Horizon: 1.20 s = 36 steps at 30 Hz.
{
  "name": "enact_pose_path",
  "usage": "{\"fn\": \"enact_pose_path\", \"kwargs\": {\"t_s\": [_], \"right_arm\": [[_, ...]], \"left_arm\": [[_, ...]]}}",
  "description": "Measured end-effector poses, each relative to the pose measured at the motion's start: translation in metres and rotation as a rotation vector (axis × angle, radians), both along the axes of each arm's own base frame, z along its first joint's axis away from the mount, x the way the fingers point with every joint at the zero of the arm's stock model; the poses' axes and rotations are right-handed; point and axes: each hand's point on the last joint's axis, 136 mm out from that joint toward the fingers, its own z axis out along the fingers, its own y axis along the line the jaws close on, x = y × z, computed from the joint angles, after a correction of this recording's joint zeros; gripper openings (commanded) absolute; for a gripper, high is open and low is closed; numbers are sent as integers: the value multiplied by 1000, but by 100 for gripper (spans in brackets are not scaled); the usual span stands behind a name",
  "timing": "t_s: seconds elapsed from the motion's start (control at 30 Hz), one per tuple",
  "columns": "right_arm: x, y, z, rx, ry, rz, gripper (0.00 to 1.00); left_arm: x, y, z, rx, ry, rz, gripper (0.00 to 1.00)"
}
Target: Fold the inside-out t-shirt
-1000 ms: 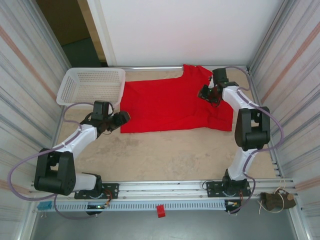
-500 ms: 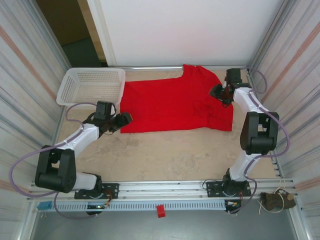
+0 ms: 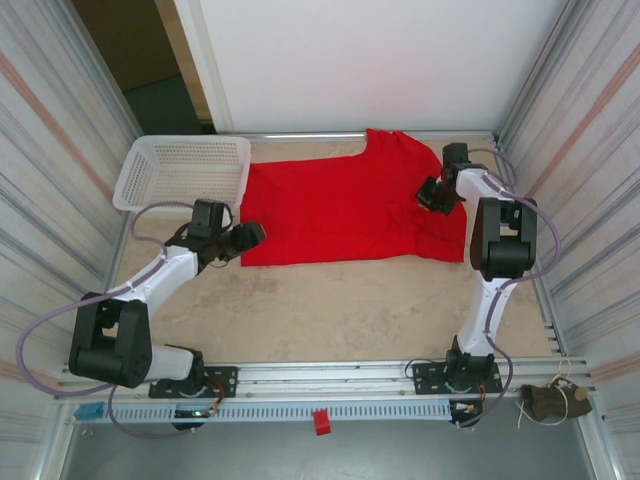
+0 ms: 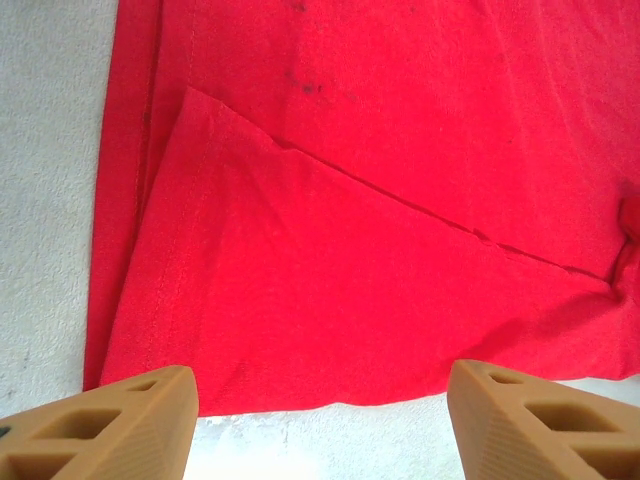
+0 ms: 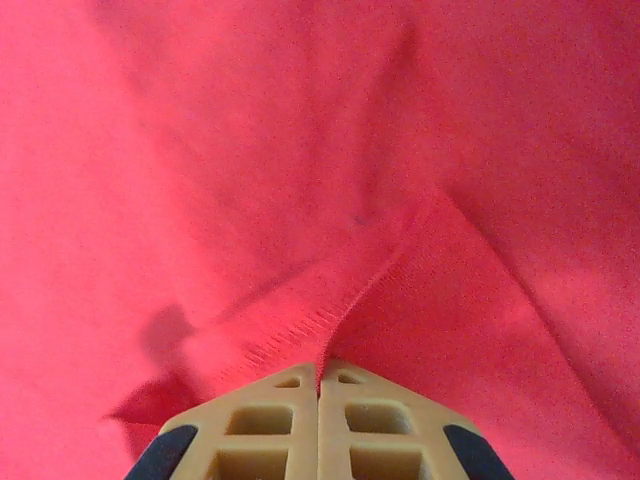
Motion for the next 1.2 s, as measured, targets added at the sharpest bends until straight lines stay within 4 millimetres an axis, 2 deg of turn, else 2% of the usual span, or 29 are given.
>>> {"fn": "enact_pose_path", "kwargs": {"t_s": [0.07, 0.1, 0.13, 0.17, 0.2, 0.3, 0.37, 0.43, 0.57, 0.63, 0.73, 0.83, 1.2], "right_arm": [[15, 3, 14, 17, -44, 7, 0], [21, 3, 23, 24, -68, 10, 14], [27, 5, 32, 32, -92, 16, 41], [34, 5, 42, 41, -121, 22, 55], [38, 5, 49, 43, -144, 25, 61], [32, 1, 68, 46, -185, 21, 64], [9, -8, 74, 46, -186, 0, 64], [-27, -23, 74, 45, -168, -46, 65], [-99, -67, 61, 39, -121, -204, 68], [-126, -86, 48, 36, -87, -290, 71], [-156, -95, 28, 33, -32, -357, 73], [-167, -91, 14, 52, 8, -371, 73], [-150, -77, -12, 107, 36, -368, 70]], "left_arm": [[-1, 1, -1, 5, 6, 3, 67], [-2, 2, -2, 8, 12, 4, 67], [-3, 3, -3, 13, 19, 7, 67], [-4, 4, -5, 21, 25, 11, 67], [-5, 6, -6, 29, 31, 17, 67], [-7, 11, -10, 57, 47, 35, 67], [-8, 15, -13, 75, 58, 47, 67], [-9, 17, -17, 88, 68, 55, 68], [-9, 20, -32, 117, 106, 63, 68], [-11, 20, -41, 125, 134, 59, 68], [-13, 20, -56, 137, 178, 57, 68], [-15, 21, -67, 147, 211, 55, 68], [-2, 18, -72, 153, 221, 49, 67]]}}
